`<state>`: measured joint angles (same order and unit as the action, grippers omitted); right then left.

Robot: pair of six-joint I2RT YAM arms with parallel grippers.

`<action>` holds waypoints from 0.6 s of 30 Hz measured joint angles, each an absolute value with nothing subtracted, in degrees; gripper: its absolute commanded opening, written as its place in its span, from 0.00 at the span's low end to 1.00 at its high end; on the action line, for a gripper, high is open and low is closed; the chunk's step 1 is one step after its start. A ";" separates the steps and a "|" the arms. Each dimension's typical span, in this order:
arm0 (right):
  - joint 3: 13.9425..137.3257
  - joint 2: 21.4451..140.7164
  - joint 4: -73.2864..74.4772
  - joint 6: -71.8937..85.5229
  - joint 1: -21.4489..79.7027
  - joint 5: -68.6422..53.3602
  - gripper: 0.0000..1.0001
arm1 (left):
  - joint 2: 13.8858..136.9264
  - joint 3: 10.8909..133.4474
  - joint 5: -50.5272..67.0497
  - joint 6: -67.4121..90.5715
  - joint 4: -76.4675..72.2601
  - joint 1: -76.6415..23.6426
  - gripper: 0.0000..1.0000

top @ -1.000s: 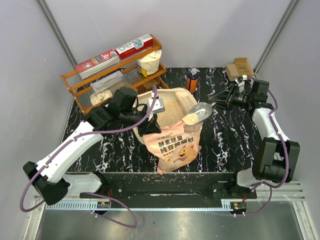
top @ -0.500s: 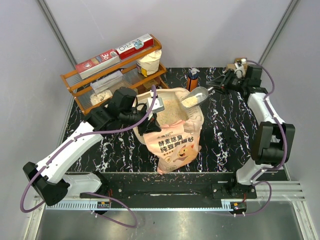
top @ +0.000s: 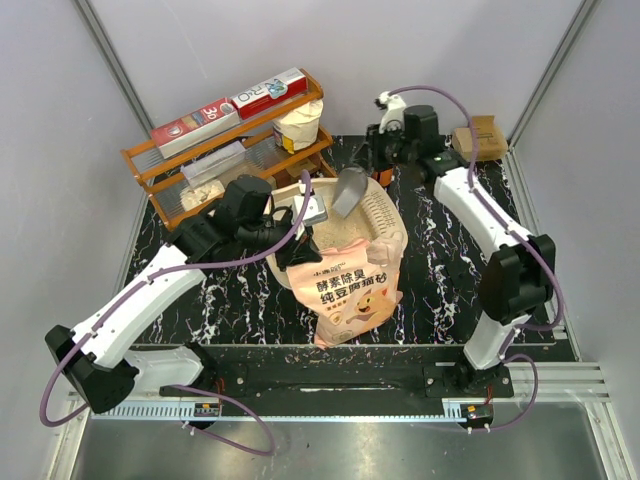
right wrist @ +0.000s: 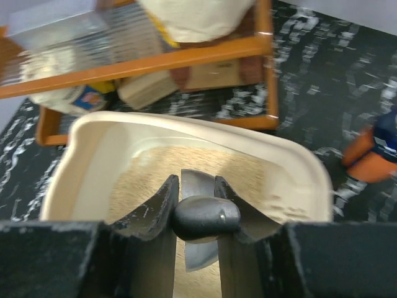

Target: Fill the litter box with clean litter

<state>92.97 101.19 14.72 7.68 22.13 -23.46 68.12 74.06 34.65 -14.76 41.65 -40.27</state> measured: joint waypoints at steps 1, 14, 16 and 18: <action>92.88 100.82 15.40 6.55 20.75 -22.96 0.00 | 67.90 73.78 34.63 -14.76 41.41 -40.27 0.00; 78.06 81.45 20.03 6.33 -3.38 -24.64 0.00 | 66.81 72.53 34.65 -14.76 40.38 -40.14 0.00; 75.53 80.53 20.32 7.55 -6.63 -26.92 0.00 | 66.81 72.53 34.68 -14.76 40.36 -40.14 0.00; 73.25 81.10 20.43 8.91 -10.22 -28.34 0.00 | 66.81 72.51 34.68 -14.76 40.34 -40.14 0.00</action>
